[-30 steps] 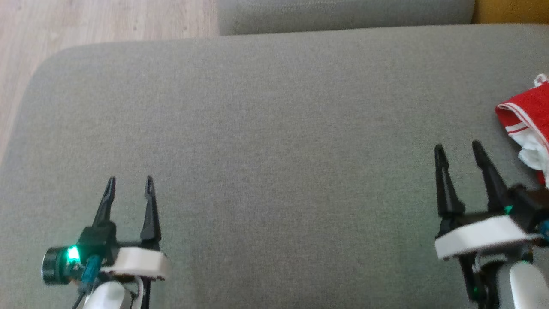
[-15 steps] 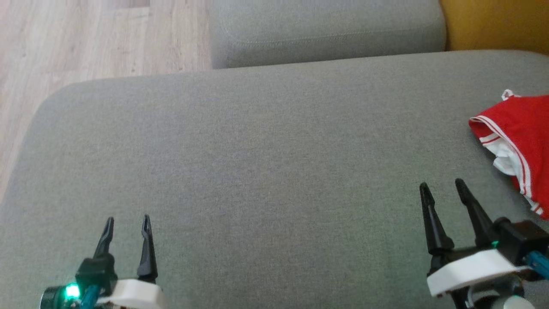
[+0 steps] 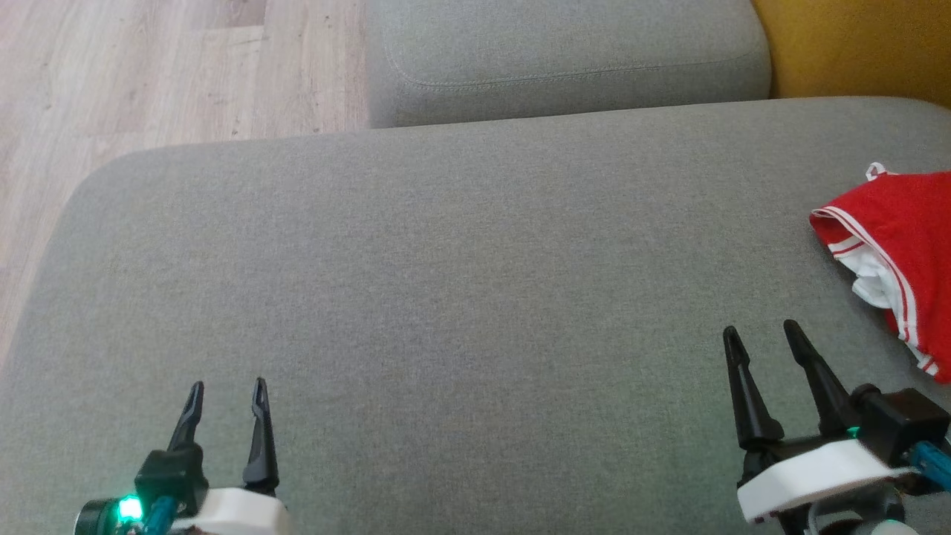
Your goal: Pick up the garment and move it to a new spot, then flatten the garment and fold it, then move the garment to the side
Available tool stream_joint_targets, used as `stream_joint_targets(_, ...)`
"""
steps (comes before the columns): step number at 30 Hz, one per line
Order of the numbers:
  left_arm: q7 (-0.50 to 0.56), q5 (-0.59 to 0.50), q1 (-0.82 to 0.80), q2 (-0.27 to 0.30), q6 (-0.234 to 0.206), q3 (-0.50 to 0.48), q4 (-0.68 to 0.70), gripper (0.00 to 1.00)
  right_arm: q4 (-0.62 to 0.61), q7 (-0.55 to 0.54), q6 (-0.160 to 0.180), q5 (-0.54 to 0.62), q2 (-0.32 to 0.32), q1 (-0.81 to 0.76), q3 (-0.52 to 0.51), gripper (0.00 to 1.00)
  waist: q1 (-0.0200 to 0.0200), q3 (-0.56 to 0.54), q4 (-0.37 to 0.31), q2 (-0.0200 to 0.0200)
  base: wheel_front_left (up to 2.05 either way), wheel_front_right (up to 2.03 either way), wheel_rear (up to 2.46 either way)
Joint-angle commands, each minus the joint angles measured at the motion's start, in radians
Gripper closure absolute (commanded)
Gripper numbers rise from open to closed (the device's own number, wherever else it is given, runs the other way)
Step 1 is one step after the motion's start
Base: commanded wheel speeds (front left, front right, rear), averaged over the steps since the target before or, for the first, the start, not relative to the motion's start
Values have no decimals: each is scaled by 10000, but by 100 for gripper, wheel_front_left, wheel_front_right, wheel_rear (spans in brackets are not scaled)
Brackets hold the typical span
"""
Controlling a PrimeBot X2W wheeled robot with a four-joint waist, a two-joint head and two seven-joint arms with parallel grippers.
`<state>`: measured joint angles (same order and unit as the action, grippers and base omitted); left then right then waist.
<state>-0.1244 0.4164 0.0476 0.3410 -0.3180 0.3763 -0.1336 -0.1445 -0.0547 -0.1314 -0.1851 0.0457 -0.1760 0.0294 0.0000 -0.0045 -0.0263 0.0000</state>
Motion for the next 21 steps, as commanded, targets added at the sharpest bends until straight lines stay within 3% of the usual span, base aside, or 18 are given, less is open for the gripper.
stream_joint_targets(1, -7, 30, -325, 255, -39, -361, 325, 0, -341, -30, 7, -91, 46, 300, 268, 0, 0, -10, -12, 0, 0, 0, 0)
stream_joint_targets(14, -28, -21, -434, 360, -85, -281, 292, 0, -288, -23, 7, -235, 45, 330, 311, 0, 0, -25, 5, 0, 0, 0, 0)
stream_joint_targets(15, 7, 2, -1, 93, 0, 93, 18, 100, 23, -29, 0, -190, 0, 0, 53, 100, 0, -27, 4, 0, 0, 0, 0)
stream_joint_targets(21, 58, 339, 55, -157, 115, 42, -322, 100, 515, 4, 0, -594, 15, -4, 66, 100, 0, -22, 13, 0, 0, 0, 0)
